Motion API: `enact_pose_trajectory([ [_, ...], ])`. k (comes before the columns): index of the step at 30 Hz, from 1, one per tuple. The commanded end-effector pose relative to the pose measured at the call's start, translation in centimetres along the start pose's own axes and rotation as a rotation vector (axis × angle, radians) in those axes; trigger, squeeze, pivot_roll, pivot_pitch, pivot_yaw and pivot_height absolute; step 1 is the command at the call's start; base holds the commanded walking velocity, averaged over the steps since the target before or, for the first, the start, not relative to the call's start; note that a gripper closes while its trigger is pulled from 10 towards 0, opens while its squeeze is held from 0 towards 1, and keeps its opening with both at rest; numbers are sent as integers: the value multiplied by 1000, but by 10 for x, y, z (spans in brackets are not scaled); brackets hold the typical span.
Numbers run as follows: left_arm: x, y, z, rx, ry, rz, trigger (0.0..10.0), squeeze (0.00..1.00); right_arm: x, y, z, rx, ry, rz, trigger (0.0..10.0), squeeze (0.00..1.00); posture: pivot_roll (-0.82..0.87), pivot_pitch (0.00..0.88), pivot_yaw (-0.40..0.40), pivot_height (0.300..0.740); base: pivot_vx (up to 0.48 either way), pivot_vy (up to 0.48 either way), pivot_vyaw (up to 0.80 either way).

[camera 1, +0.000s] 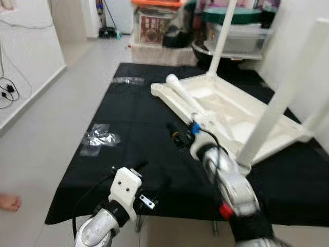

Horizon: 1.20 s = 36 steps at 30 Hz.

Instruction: Building children table

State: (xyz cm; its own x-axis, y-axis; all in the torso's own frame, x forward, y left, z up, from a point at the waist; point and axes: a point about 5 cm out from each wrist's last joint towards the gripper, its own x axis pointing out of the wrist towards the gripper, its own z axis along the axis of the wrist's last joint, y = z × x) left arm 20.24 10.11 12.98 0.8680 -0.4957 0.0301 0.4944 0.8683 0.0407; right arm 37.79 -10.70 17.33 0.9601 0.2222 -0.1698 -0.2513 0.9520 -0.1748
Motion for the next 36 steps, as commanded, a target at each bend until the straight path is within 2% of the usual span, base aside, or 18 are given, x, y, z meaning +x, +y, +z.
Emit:
enact_pose_trajectory([
  [1, -5, -11, 1, -15, 18, -5, 10000, 0, 12, -5, -4, -29, 89, -41, 10000, 0, 131, 51, -162, 740, 0, 0, 0],
  [7, -11, -16, 5, -36, 20, 2, 10000, 0, 21, -6, 4, -79, 118, -21, 10000, 0, 131, 89, -176, 740, 0, 0, 0],
  [12, -19, -28, 13, -63, 18, -10, 10000, 0, 26, -13, 4, -206, 234, 23, 10000, 0, 129, 132, -186, 740, 0, 0, 0],
  [15, -24, -33, 16, -75, 22, -13, 10000, 0, 28, -19, 7, -244, 253, -2, 10000, 0, 125, 145, -191, 740, 0, 0, 0],
  [19, -27, -37, 18, -89, 29, -14, 10000, 0, 29, -28, 15, -251, 241, -56, 10000, 0, 125, 153, -193, 740, 0, 0, 0],
  [21, -30, -40, 20, -103, 37, -15, 10000, 0, 28, -39, 17, -232, 261, -103, 10000, 0, 121, 159, -193, 740, 0, 0, 0],
  [32, -35, -46, 25, -120, 52, -7, 10000, 0, 22, -52, 0, -215, 358, -98, 10000, 0, 112, 185, -196, 740, 0, 0, 0],
  [36, -35, -46, 26, -121, 54, -4, 10000, 0, 21, -52, -3, -200, 378, -82, 10000, 0, 107, 190, -196, 740, 0, 0, 0],
])
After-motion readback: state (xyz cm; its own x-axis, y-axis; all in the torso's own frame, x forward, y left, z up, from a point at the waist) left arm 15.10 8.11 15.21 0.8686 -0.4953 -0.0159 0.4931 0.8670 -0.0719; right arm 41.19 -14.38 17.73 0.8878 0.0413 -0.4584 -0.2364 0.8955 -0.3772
